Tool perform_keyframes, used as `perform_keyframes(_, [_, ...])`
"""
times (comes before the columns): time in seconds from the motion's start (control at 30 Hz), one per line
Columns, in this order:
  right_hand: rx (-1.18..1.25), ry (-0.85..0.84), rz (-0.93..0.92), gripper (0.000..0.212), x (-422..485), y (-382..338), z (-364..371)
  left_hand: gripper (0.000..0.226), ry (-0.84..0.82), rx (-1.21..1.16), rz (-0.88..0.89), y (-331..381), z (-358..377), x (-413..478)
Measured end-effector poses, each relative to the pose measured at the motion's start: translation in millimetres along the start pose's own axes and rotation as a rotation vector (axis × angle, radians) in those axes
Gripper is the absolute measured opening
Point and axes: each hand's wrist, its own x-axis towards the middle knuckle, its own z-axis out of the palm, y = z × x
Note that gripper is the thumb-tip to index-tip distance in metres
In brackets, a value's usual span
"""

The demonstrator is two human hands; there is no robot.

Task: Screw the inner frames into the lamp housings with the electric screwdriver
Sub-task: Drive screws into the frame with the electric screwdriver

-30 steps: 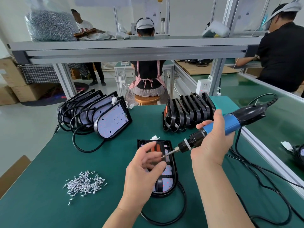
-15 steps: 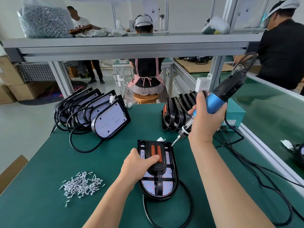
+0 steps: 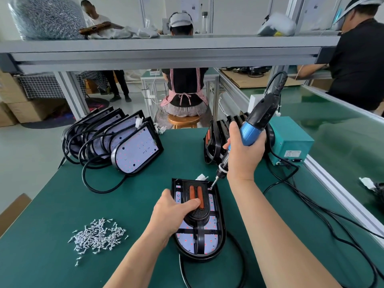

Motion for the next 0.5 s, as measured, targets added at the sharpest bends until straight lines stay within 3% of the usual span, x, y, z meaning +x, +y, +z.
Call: perform_keyframes(0.5, [-0.082,-0.147,-0.042,0.022,-3.3,7.2,6.8,0.068,0.016,0.012,0.014,-2.4,1.6,0.3])
